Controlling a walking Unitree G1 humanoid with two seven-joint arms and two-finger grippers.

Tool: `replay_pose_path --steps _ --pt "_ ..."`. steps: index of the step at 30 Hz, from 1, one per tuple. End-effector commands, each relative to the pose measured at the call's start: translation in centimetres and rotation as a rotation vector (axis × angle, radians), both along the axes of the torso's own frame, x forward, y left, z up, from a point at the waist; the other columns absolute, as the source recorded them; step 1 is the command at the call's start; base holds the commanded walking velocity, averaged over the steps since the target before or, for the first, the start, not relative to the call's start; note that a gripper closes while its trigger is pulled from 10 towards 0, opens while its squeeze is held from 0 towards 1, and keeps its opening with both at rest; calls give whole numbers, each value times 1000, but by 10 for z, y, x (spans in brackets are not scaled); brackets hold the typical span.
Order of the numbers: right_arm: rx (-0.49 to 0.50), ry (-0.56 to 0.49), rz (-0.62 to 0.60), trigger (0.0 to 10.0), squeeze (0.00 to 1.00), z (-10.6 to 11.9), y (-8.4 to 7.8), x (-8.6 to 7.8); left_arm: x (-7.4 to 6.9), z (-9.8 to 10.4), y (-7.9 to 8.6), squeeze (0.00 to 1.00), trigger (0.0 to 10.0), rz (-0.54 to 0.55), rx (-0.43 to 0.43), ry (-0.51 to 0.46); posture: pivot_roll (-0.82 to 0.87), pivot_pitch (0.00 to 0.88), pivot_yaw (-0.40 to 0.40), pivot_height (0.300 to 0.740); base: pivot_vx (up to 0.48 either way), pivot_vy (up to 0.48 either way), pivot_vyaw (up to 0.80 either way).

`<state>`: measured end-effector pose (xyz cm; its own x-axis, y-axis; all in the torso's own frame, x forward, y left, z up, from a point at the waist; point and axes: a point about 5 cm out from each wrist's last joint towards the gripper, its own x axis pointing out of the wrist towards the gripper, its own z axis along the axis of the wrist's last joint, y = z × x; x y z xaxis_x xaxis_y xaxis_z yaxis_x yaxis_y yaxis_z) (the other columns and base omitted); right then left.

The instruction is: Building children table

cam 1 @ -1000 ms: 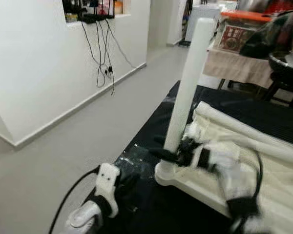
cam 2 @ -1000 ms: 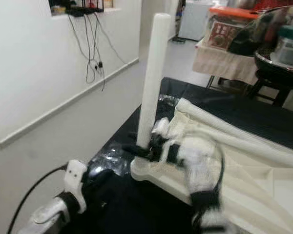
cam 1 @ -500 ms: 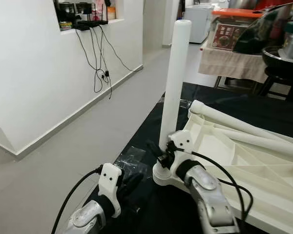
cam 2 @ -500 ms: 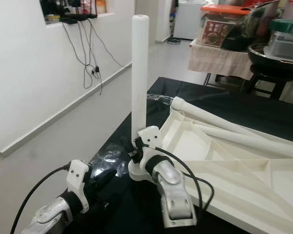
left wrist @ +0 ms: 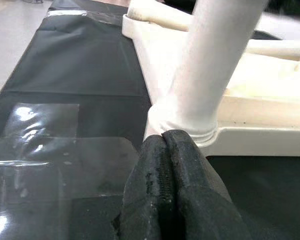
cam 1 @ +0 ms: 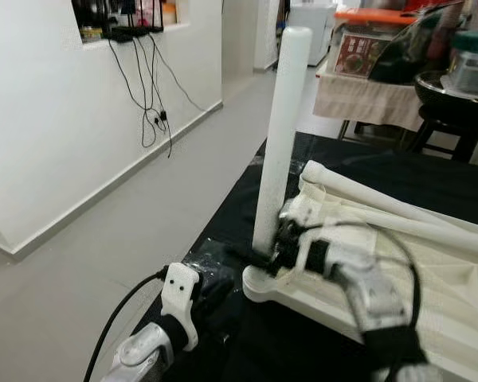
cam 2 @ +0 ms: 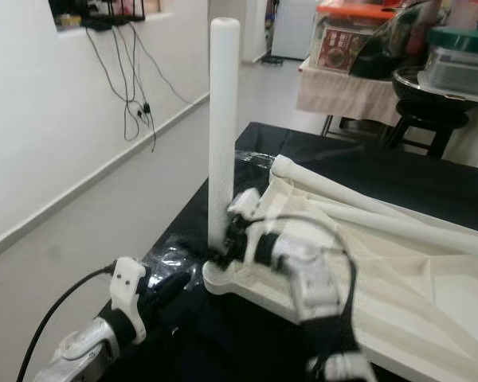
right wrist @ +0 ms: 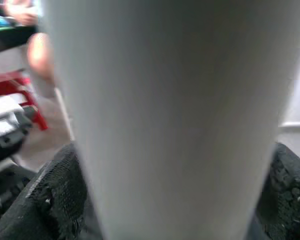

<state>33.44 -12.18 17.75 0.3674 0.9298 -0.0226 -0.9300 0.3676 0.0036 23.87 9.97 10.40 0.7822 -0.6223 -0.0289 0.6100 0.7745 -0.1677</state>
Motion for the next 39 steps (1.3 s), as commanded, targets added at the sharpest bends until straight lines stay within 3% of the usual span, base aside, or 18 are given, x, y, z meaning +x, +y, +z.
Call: replay_pose_path --steps 1,3,4,6,7,16,25,26,27,28,29,30,31,32,35,36,39 --pt "26 45 51 10000 0 -5 -1 5 0 -5 0 0 10000 8 12 13 47 0 -78 740 0 0 0" --pt "32 60 41 10000 0 -3 -4 13 0 -5 -1 0 10000 8 13 13 53 0 -82 740 0 0 0" --pt "37 67 40 5490 0 -3 -6 16 0 -5 -1 0 10000 8 14 13 54 0 -81 740 0 0 0" --pt "37 67 40 5490 0 -3 -6 16 0 -5 -1 0 10000 8 14 13 54 0 -81 740 0 0 0" --pt "48 82 42 0 0 -3 -8 18 0 -5 -2 0 10000 7 14 13 57 0 -84 740 0 0 0" --pt "53 121 64 0 0 -12 -17 18 -2 -6 -3 0 10000 7 13 14 56 0 -84 740 0 0 0" --pt "46 65 65 0 0 -27 -20 1 -3 -6 -2 0 10000 3 8 17 35 0 -61 740 0 0 0" --pt "12 41 1 0 0 -31 -11 -9 -4 -5 0 0 10000 3 7 17 25 0 -60 740 0 0 0" --pt "12 41 1 0 0 -31 -11 -9 -4 -5 0 0 10000 3 7 17 25 0 -60 740 0 0 0" --pt "24 60 -518 0 0 -37 5 -8 -5 -5 2 0 10000 2 8 19 22 0 -53 740 0 0 0" --pt "24 60 -518 0 0 -37 5 -8 -5 -5 2 0 10000 2 8 19 22 0 -53 740 0 0 0" --pt "-62 71 -640 0 0 -47 21 -33 -5 -4 4 0 10000 1 8 20 5 0 -41 740 0 0 0" --pt "-62 71 -640 0 0 -47 21 -33 -5 -4 4 0 10000 1 8 20 5 0 -41 740 0 0 0" --pt "-57 57 -758 0 0 -42 21 -42 -5 -5 6 0 10000 -3 11 23 -21 0 -20 740 0 0 0" --pt "-74 29 -789 0 0 -39 16 -41 -4 -5 6 0 10000 -6 10 26 -6 0 -30 740 0 0 0" --pt "-76 23 -726 0 0 -40 17 -39 -3 -5 6 0 10000 -14 10 29 9 0 -46 740 0 0 0" --pt "-100 50 -730 0 0 -49 17 -34 -2 -5 6 0 10000 -9 11 25 11 0 -42 740 0 0 0"
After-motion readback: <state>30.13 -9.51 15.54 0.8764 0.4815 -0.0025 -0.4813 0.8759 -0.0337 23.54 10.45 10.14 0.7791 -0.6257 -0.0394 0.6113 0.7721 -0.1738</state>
